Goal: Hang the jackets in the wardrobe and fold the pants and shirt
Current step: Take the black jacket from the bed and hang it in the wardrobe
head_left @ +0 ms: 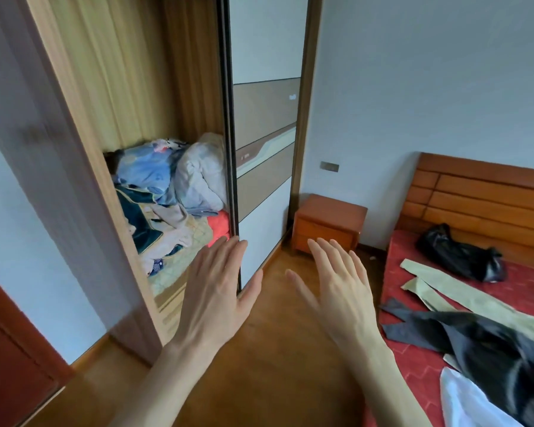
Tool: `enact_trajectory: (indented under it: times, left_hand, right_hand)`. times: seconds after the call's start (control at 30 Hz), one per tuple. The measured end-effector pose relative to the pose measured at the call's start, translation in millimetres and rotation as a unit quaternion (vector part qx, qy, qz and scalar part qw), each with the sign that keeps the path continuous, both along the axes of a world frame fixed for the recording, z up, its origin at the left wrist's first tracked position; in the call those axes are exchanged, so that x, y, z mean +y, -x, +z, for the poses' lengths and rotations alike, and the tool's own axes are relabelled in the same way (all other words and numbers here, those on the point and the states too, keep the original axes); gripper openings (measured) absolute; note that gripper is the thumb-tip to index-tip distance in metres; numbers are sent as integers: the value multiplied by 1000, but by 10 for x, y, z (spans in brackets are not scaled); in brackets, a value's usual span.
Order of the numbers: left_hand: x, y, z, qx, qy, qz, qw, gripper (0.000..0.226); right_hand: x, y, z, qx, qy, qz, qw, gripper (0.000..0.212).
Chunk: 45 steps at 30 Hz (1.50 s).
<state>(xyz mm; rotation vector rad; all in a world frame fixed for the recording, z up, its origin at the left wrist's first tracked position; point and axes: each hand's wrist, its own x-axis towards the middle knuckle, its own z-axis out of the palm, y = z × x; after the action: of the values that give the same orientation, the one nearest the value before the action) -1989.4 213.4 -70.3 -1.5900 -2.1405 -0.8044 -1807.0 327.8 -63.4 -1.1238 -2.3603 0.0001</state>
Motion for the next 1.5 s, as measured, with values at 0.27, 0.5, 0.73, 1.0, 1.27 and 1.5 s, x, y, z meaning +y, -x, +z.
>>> enact_trajectory:
  times: [0.27,0.5,0.73,1.0,1.27,1.5]
  left_hand:
    - [1053,378,-125,-15,-20,-68,997,56]
    - [2094,797,-129,-32,-14,-170,985,64]
    - [3145,1054,-126,-36,-14,-273,961,65]
    - [3857,603,-323,-42,7,-384,922,60]
    - [4361,-175,-440,-20,27,-508,861,61]
    - [4649,-1154,-473,-22,40,-600,799,62]
  right_hand:
    - [748,276,-82,-4,-9,-75,997,76]
    - [1442,580,-40,9,-2,-176,984,71]
    - [1957,752,-18,9,1,-272,962,74]
    - [2048,349,-171,30,1,-407,913,71]
    - [1977,-305,-306,29,18,-527,849,70]
    - [1975,-1009,-400,51,13,-611,790,72]
